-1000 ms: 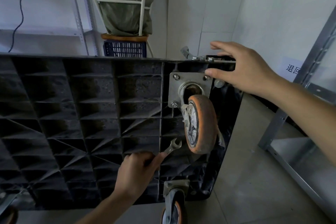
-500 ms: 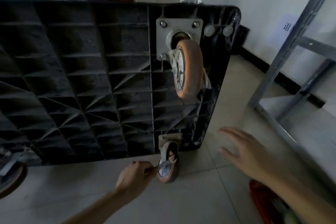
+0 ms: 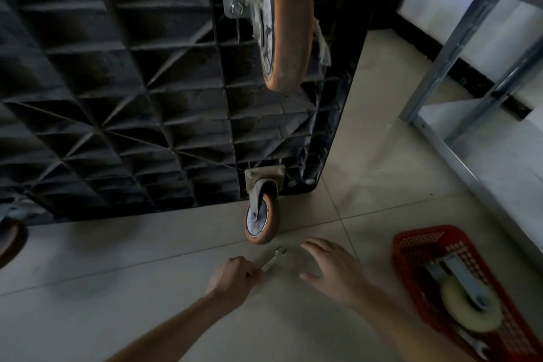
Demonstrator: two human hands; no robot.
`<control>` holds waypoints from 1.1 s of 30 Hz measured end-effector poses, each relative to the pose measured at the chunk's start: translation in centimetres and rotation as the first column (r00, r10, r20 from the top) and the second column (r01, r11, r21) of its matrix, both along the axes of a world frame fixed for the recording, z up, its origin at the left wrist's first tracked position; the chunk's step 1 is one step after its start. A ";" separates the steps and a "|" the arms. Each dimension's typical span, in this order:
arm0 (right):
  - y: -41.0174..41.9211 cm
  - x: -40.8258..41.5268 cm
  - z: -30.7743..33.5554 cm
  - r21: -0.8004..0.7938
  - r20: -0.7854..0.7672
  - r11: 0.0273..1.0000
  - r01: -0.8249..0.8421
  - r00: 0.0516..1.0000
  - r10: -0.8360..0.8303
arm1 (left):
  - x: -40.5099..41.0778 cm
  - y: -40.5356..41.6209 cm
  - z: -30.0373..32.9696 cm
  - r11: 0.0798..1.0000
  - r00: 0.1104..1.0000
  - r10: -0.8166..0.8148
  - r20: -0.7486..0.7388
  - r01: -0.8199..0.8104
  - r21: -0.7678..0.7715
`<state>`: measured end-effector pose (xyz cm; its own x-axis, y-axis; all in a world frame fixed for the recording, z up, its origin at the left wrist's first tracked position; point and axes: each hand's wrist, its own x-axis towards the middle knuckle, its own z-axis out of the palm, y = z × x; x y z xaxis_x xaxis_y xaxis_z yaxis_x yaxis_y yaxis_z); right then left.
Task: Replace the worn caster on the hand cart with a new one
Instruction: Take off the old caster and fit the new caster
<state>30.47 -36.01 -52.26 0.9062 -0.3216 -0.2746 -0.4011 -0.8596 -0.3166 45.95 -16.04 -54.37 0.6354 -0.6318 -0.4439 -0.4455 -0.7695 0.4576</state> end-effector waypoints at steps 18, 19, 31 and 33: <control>-0.2 2.3 2.8 0.064 0.152 0.988 0.143 0.977 -0.151 | 2.0 -0.1 4.4 0.975 0.919 0.082 0.386 0.006 -0.223; -0.9 2.8 4.2 0.065 0.201 0.986 0.156 0.965 -0.166 | 3.0 -0.4 5.8 0.949 0.896 0.130 0.425 0.012 -0.315; -6.8 8.8 31.5 -0.227 0.839 0.959 0.167 0.534 0.106 | 13.1 -4.8 29.3 0.666 0.453 0.413 0.790 0.442 -0.601; -6.7 10.0 34.6 -0.308 0.847 0.936 0.169 0.497 0.189 | 13.6 -5.5 31.7 0.640 0.421 0.435 0.796 0.477 -0.602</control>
